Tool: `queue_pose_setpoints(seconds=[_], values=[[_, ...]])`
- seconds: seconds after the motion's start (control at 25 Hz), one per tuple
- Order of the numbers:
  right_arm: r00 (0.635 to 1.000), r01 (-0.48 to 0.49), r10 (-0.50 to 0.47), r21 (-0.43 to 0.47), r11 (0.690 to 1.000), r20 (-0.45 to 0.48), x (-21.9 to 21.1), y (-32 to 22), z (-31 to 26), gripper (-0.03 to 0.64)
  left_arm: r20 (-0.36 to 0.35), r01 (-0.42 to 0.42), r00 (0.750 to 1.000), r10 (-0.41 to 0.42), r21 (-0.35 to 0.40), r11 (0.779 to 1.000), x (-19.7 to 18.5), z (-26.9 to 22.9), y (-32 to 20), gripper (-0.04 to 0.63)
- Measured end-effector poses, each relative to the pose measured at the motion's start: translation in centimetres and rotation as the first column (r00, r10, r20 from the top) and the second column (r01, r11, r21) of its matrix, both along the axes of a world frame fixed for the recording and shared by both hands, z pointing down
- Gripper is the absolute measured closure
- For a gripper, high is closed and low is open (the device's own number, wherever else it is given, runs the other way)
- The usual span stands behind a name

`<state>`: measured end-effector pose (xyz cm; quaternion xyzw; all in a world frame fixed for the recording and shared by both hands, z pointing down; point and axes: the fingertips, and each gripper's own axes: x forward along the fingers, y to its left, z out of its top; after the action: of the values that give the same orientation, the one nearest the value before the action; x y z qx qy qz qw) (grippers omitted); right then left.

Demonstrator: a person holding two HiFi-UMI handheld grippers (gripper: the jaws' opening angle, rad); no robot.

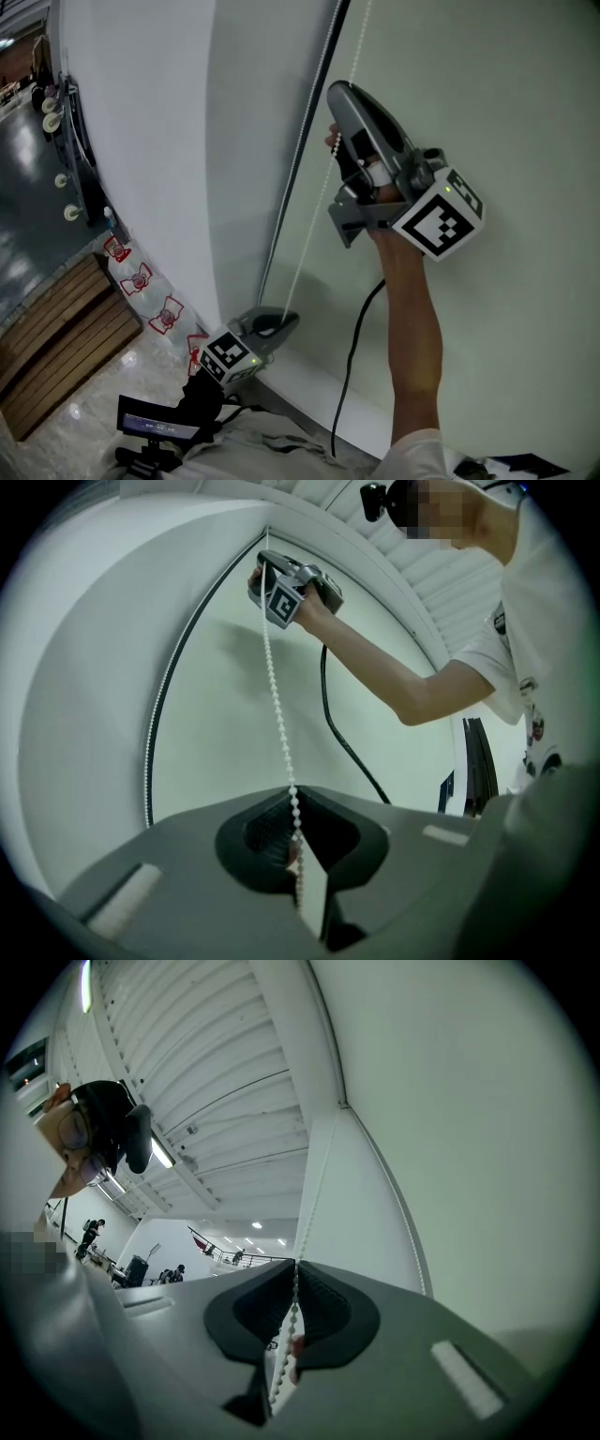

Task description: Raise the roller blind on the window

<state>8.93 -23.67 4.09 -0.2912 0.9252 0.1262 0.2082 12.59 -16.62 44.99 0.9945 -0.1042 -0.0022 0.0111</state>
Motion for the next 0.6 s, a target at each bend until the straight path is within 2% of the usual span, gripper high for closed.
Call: queue_pose_setpoints(seconds=[0.2, 0.6], values=[[0.999, -0.004, 0.004, -0.006, 1.0, -0.047, -0.9, 0.7, 1.6, 0.604, -0.01, -0.001, 1.0, 0.001, -0.011, 1.0, 0.0, -0.6, 0.1, 0.597], [0.996, -0.032, 0.022, -0.113, 0.993, -0.09, -0.7, 1.6, 10.1, 0.605, -0.019, -0.008, 1.0, 0.007, -0.016, 1.0, 0.0, -0.9, 0.2, 0.597]])
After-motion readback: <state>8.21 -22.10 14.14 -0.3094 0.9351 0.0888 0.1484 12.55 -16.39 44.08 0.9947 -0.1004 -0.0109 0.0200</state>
